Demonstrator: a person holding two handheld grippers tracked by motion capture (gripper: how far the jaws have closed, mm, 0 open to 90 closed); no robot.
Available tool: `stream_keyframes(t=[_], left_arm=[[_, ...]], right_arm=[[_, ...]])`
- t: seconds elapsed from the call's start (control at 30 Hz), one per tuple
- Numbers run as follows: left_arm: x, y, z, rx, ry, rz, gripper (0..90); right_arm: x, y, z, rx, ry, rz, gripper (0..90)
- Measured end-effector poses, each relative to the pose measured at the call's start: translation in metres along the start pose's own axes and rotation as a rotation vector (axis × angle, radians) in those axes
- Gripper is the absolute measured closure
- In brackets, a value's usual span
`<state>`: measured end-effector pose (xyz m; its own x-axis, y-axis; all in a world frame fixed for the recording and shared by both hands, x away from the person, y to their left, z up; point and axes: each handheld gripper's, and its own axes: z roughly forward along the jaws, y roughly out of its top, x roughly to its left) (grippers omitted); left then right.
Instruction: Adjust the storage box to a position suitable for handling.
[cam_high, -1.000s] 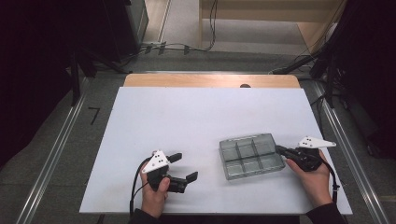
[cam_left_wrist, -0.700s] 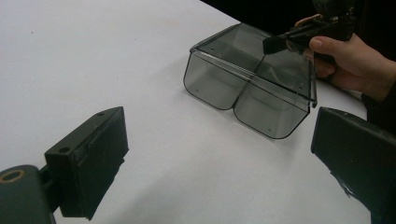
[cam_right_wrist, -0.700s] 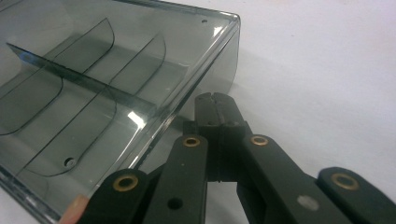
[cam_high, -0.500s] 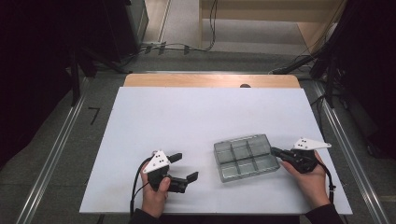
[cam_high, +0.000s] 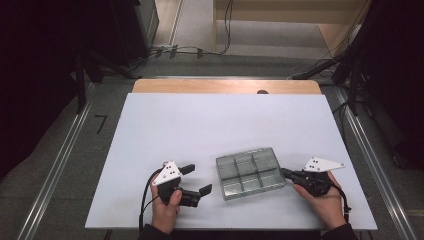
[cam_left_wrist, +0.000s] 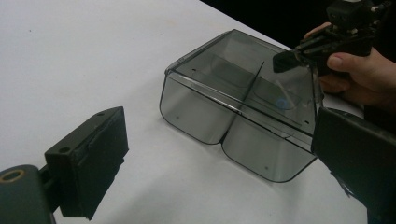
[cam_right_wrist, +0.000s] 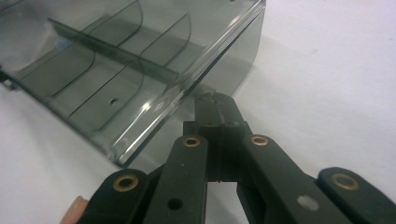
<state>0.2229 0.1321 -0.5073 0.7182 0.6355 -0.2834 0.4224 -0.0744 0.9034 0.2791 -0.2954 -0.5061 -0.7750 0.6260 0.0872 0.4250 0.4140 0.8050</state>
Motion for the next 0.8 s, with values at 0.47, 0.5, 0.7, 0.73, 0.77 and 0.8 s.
stream_keyframes(t=[0.47, 0.5, 0.7, 0.73, 0.77, 0.8], left_arm=[[-0.004, 0.001, -0.007, 0.024, 0.045, 0.03, 3.7], [-0.004, 0.001, -0.009, 0.019, 0.046, 0.028, 3.7], [-0.002, -0.001, -0.013, 0.027, 0.036, 0.009, 4.6], [-0.002, -0.001, -0.013, 0.029, 0.033, 0.009, 4.5], [-0.003, -0.001, -0.013, 0.028, 0.03, 0.01, 4.5], [-0.003, -0.001, -0.014, 0.028, 0.029, 0.011, 4.5]], right_arm=[[0.029, -0.009, -0.005, 0.0, 0.022, -0.015, 88.5], [0.031, -0.009, -0.005, 0.001, 0.024, -0.018, 88.5], [0.042, -0.01, -0.005, 0.004, 0.025, -0.023, 88.4], [0.043, -0.01, -0.004, 0.003, 0.026, -0.022, 88.4], [0.044, -0.01, -0.004, 0.004, 0.024, -0.026, 88.5], [0.046, -0.01, -0.004, 0.005, 0.027, -0.023, 88.5]])
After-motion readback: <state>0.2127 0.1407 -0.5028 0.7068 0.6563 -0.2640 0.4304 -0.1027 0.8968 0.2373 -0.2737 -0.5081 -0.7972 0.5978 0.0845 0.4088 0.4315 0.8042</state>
